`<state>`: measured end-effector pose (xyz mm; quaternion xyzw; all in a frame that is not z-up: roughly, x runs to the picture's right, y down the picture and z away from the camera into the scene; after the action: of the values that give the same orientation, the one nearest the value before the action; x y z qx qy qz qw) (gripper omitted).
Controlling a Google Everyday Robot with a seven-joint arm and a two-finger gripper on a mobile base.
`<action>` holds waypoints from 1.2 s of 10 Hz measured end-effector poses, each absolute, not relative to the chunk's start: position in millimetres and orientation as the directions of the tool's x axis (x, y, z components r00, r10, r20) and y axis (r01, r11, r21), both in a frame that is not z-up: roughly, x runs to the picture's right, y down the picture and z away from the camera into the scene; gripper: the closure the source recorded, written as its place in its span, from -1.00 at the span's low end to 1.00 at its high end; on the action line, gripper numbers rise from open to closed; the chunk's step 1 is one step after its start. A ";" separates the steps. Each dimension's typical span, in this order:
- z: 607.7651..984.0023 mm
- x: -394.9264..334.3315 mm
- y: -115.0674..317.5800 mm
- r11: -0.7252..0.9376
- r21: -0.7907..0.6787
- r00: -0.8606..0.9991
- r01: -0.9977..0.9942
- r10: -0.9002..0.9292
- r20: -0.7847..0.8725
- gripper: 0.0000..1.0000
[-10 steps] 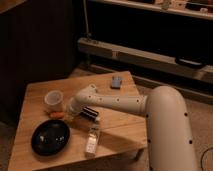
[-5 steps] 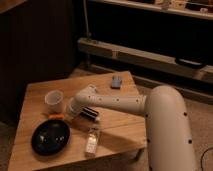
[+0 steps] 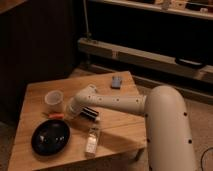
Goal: Place the pepper in the ceramic cup
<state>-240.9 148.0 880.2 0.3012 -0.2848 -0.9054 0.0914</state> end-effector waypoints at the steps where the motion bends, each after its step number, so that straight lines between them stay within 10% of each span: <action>1: 874.4 -230.9 144.1 -0.838 0.546 -0.797 -0.003 -0.328 -0.507 1.00; 12: 721.8 -173.9 11.8 -0.941 0.306 -0.627 0.142 -0.325 -0.708 1.00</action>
<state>-173.9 11.8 721.8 0.4119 -0.1107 -0.8950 0.1305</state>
